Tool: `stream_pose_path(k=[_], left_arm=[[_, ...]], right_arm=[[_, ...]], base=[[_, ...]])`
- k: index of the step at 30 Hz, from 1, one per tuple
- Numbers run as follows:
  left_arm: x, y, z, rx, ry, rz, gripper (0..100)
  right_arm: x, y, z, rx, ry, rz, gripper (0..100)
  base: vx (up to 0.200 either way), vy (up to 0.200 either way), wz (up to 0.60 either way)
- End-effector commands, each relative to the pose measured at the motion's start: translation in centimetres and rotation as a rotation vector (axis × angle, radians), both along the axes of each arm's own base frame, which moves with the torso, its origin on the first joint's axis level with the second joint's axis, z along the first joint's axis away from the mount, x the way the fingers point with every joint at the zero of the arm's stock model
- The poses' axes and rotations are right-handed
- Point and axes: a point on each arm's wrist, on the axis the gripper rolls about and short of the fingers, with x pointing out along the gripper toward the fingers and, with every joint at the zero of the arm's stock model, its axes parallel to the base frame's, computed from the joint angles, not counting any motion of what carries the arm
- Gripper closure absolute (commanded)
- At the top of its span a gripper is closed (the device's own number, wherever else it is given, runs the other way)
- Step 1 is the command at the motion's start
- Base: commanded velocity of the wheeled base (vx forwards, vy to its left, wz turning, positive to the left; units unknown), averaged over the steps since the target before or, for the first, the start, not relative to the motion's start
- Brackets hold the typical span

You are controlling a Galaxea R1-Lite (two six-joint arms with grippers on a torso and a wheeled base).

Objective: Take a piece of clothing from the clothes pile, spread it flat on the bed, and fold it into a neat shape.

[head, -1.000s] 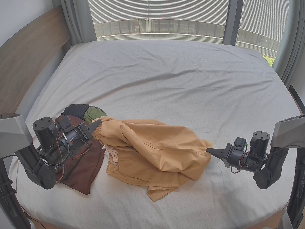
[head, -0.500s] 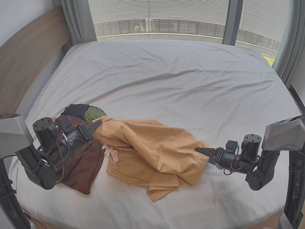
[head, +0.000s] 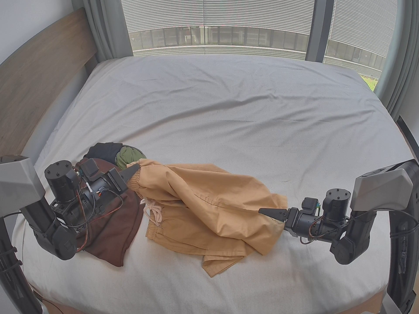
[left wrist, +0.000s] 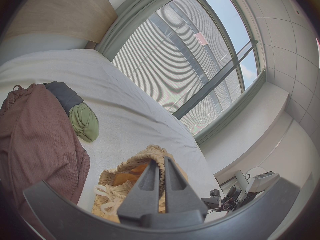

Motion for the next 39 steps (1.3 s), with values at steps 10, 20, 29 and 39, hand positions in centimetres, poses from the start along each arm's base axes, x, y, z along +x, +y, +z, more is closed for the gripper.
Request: stream_pose_path(k=[10,20,29,39], left_arm=[[-0.1,0.0,0.2,-0.002,-0.004,-0.003,100],[-1.5,-0.1,2.0,-0.012,-0.050,-0.074,100],[-2.4,0.3,3.4,-0.014,-0.093,-0.106,100],[-3.2,0.4,4.1,-0.014,-0.115,-0.118,100]], right_arm=[[-0.2,0.0,1.0,0.007,-0.022,0.002,100],[-2.1,-0.9,7.6,0.043,-0.186,-0.001,100],[-4.1,-1.4,11.6,0.071,-0.298,0.005,100],[-4.8,-2.3,13.6,0.079,-0.370,-0.017,100]], base=[[0.000,0.000,0.00],[0.000,0.000,0.00],[0.000,0.000,0.00],[0.000,0.000,0.00]])
